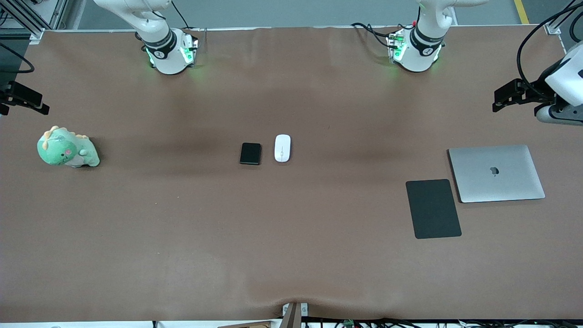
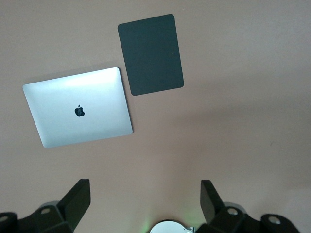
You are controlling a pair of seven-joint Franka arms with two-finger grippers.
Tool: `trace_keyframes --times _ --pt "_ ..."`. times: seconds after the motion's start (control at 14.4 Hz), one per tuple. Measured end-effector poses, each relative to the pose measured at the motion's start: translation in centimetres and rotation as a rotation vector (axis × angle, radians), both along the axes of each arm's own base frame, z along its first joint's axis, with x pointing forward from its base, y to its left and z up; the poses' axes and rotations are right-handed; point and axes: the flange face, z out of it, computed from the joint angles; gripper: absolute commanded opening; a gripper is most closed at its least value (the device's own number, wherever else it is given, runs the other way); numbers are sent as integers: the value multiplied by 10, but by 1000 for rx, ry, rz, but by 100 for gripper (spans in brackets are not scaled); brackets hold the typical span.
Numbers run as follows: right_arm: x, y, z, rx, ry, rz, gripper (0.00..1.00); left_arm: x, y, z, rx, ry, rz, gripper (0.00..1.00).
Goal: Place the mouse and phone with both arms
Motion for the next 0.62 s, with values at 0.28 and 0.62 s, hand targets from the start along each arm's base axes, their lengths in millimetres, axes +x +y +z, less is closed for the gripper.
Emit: trace_keyframes --times 0.28,0.62 --pt "-2 -15 0 -1 1 -33 100 1 -1 -1 0 2 -1 100" --pt "-2 -19 -1 0 2 -41 100 1 -11 -3 0 5 -21 100"
